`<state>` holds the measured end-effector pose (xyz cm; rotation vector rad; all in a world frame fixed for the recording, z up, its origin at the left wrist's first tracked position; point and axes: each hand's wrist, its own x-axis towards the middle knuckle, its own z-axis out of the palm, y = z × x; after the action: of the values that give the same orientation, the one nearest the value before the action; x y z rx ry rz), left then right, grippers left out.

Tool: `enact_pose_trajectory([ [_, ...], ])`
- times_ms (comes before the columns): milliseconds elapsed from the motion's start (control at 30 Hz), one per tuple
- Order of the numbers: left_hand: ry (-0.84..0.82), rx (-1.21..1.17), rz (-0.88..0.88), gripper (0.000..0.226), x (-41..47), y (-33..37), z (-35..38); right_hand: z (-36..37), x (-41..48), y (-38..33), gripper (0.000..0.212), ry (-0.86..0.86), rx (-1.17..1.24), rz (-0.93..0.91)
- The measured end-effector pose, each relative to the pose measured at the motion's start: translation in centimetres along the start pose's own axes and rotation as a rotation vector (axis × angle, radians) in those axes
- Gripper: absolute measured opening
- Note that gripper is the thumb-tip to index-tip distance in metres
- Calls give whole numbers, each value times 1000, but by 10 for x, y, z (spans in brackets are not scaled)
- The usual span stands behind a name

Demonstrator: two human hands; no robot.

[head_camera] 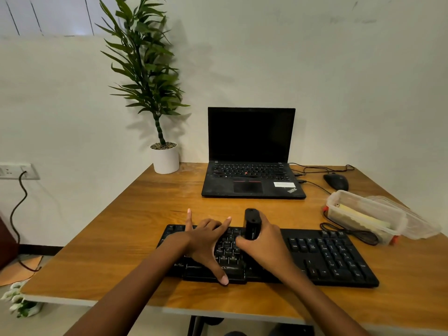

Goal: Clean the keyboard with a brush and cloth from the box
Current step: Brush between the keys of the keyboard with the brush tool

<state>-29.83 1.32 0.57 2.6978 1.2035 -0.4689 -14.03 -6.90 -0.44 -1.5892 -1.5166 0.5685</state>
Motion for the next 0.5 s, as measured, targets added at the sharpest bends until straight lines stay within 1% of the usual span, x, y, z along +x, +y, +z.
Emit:
enact_pose_trajectory([
  [67, -4, 4, -2, 131, 0, 1, -2, 1, -14, -6, 35, -131, 68, -31],
  [100, -6, 7, -5, 131, 0, 1, -3, 0, -14, -7, 34, -167, 83, -37],
  [133, -8, 7, -8, 131, 0, 1, -4, -2, -9, -6, 31, -157, 80, -34],
  [200, -12, 6, -13, 131, 0, 2, -5, -7, 11, 0, 28, -42, 44, 8],
  [267, -19, 1, -22, 132, 0, 3, -5, -12, 32, 7, 30, 78, 14, 71],
  [300, -19, -2, -27, 132, 0, 3, -5, -12, 39, 10, 30, 116, -9, 67],
  [367, -21, -9, -32, 132, 0, 2, -5, -10, 42, 12, 33, 115, -67, 5],
  [433, -22, -14, -30, 132, 1, 1, -3, -6, 31, 11, 38, 42, -92, -56],
  [500, -24, -10, -28, 131, 1, 0, -2, -4, 13, 8, 36, -18, -75, -108],
])
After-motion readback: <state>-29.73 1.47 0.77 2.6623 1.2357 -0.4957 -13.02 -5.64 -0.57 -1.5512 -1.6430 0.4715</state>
